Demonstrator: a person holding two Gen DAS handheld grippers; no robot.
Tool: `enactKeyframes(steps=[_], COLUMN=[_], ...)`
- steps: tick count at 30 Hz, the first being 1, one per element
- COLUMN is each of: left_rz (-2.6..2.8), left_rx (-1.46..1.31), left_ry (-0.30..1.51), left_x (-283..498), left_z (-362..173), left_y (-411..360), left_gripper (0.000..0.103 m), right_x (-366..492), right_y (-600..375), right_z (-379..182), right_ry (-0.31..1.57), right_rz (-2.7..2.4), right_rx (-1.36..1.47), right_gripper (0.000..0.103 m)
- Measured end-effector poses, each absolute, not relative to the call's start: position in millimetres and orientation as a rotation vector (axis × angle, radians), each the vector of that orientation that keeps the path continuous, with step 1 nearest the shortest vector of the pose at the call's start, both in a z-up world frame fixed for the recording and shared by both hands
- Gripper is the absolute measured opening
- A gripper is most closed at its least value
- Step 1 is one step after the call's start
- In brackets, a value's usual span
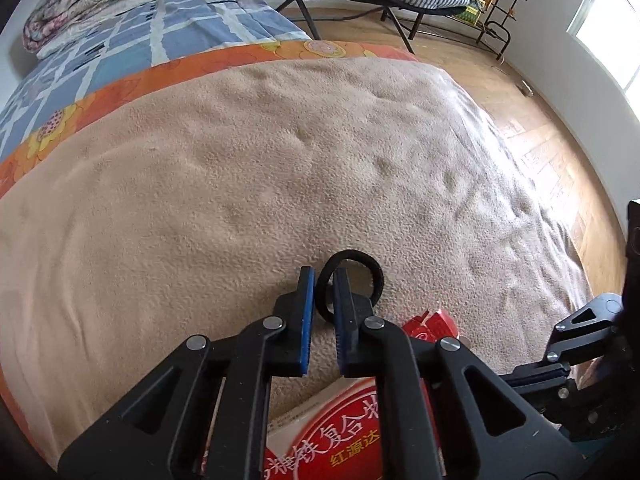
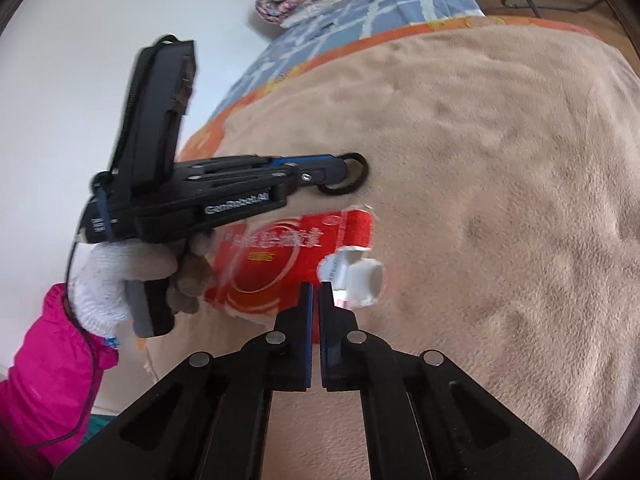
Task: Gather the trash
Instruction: 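Grasp the black hair tie with the left tool while the right tool reaches the red box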
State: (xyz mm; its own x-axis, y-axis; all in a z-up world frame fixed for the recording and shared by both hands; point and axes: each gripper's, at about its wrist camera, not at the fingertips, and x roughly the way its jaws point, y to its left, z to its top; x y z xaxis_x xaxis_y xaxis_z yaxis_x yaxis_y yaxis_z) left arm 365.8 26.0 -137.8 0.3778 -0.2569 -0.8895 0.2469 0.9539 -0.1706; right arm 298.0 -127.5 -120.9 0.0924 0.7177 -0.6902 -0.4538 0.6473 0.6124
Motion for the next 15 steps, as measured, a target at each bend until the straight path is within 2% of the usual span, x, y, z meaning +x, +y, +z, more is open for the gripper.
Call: enactKeyframes(steps=[15], left_rz=[-0.330], left_rx=[-0.040], left_ry=[1.149], left_x=[367.3], left_z=[-143.9], left_y=[34.9], left_gripper=[0.007], right_x=[318.5], right_y=[-136.0], right_z=[-147.0], right_ry=[1.279], right_rz=[0.945], right_rx=[0.449], right_gripper=[0.001])
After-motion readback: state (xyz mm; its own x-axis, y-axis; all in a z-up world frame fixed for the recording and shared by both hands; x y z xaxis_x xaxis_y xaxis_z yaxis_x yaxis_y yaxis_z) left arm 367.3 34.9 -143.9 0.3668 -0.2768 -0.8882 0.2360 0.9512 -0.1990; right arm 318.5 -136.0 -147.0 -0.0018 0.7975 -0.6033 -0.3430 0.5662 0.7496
